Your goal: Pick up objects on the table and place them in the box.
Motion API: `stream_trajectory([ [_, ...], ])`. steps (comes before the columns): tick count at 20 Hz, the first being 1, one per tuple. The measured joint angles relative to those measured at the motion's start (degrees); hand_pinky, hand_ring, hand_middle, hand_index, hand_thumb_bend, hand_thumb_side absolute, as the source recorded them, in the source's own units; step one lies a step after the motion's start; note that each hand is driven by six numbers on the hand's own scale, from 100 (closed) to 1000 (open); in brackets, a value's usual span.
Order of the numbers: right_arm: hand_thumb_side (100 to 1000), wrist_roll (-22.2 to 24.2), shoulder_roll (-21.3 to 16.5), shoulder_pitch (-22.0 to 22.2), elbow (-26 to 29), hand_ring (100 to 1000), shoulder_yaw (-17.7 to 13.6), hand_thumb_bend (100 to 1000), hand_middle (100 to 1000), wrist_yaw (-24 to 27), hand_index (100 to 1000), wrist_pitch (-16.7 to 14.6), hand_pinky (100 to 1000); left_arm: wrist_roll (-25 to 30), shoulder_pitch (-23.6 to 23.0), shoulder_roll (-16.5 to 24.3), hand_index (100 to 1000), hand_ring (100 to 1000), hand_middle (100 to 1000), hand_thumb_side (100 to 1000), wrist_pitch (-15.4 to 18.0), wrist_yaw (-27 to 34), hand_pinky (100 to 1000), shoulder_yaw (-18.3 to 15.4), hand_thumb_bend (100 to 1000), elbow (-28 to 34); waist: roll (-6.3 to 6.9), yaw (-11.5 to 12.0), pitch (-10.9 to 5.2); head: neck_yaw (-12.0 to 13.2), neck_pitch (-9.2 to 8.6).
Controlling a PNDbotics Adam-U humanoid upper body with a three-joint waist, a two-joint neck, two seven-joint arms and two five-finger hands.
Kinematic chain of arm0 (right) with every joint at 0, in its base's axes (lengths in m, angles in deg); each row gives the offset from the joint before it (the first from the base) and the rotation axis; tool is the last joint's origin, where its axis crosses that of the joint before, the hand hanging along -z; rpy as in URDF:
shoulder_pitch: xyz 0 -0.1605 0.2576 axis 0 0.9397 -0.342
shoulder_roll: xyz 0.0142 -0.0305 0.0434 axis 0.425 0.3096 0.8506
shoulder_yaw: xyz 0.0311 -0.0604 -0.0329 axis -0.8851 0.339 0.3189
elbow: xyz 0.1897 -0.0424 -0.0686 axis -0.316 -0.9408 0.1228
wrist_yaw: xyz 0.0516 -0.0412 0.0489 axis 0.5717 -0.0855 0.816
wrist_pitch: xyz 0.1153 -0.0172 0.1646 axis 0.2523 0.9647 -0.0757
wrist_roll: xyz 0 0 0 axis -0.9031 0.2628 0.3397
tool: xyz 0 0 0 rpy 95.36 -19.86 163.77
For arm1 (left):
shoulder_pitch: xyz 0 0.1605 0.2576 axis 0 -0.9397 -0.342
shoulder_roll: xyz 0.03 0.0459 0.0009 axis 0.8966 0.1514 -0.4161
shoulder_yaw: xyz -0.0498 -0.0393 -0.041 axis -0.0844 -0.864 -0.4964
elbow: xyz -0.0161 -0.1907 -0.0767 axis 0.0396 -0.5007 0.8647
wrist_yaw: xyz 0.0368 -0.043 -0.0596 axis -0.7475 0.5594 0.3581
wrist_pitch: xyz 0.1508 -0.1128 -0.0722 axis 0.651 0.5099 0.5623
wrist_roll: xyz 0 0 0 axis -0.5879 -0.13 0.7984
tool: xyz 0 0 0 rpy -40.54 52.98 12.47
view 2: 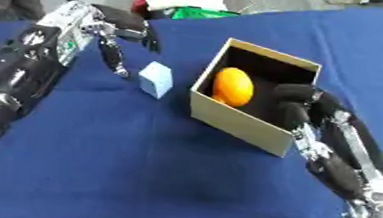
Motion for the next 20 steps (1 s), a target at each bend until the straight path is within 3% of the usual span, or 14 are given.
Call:
stream_trajectory([
  [10, 728, 0.0, 0.0, -0.4, 0.0, 885, 0.0, 100, 740, 0.0, 810, 0.0, 798, -1.2, 0.0, -2.1, 814, 727, 661, 100, 0.0, 1.2, 787, -0.4, 465, -1.3, 0.00, -0.5, 0.30, 0.1, -0.04],
  [16, 729, 0.0, 0.0, -0.4, 0.0, 885, 0.0, 100, 740, 0.0, 810, 0.0, 798, -1.1, 0.0, -3.0, 708, 643, 511, 100, 0.1, 2.7, 749, -0.4, 347, -2.1, 0.00, -0.7, 0.43, 0.1, -0.04],
  [20, 730, 0.0, 0.0, -0.4, 0.0, 885, 0.0, 100, 740, 0.0, 810, 0.0, 798, -1.8, 0.1, -2.9, 693, 641, 497, 100, -0.1, 5.1, 753, -0.4, 325, -1.4, 0.00, -0.7, 0.43, 0.1, -0.04],
])
